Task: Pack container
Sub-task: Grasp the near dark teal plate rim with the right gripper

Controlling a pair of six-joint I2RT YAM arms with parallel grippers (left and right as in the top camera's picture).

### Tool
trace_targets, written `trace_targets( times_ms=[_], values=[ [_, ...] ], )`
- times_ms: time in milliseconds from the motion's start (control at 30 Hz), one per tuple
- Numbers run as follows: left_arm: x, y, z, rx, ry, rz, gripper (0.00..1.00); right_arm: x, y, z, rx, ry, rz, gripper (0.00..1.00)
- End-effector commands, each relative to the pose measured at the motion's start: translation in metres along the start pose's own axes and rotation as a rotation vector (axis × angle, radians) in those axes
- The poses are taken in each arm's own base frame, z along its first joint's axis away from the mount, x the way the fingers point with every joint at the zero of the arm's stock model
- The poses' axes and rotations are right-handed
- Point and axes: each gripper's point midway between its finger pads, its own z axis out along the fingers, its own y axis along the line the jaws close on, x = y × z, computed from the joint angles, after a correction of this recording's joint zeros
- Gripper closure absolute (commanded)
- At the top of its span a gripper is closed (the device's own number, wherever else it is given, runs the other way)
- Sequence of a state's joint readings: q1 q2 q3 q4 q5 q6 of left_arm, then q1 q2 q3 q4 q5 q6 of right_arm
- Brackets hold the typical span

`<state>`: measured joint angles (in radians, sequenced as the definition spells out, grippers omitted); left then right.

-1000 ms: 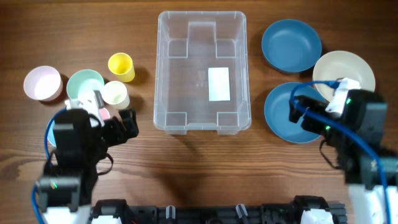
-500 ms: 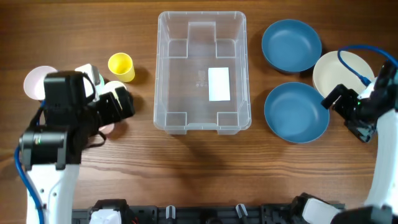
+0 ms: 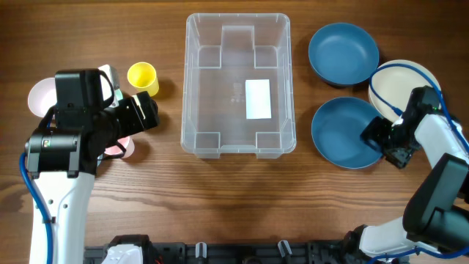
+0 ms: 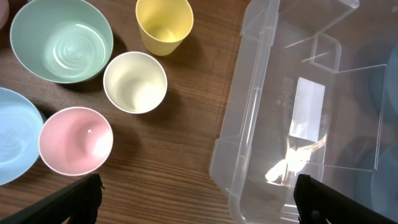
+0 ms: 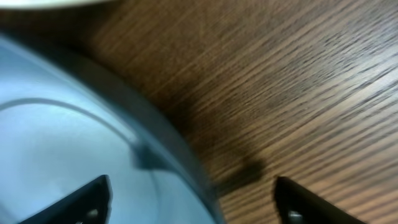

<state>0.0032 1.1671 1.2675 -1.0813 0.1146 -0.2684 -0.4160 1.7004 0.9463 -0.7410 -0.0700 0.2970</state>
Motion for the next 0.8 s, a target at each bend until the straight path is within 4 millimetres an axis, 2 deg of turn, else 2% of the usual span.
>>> trace_targets(
  times_ms=[0,133,233,367,400,467,633,733,767],
  values=[
    [-0.005,-0.002,-0.004,0.011,-0.014,-0.005,0.0,0.002,-0.003,0.007,0.004,0.004,0.003,0.35],
    [-0.005,-0.002,-0.005,0.011,-0.015,-0.005,0.0,0.001,-0.002,0.007,0.003,0.001,-0.003,0.68],
    [-0.005,-0.002,-0.005,0.011,-0.015,-0.005,0.01,0.001,-0.002,0.007,0.003,0.0,-0.003,0.77],
    [-0.005,-0.002,-0.005,0.011,-0.015,-0.005,0.0,0.001,-0.002,0.007,0.003,0.001,-0.003,0.82],
    [-0.005,-0.002,-0.005,0.011,-0.015,-0.005,0.0,0.002,-0.002,0.007,0.003,0.002,-0.002,0.9],
    [-0.005,-0.002,-0.005,0.011,-0.015,-0.005,0.0,0.002,-0.002,0.007,0.003,0.004,-0.002,0.96],
    [-0.005,-0.002,-0.005,0.011,-0.015,-0.005,0.0,0.002,0.002,0.005,-0.02,0.007,-0.003,0.95],
    [-0.005,-0.002,-0.005,0.011,-0.015,-0.005,0.0,-0.003,0.014,-0.011,-0.077,-0.017,-0.01,0.96],
    [-0.005,-0.002,-0.005,0.011,-0.015,-0.005,0.0,-0.008,0.018,-0.027,-0.091,-0.042,-0.015,0.96]
  ],
)
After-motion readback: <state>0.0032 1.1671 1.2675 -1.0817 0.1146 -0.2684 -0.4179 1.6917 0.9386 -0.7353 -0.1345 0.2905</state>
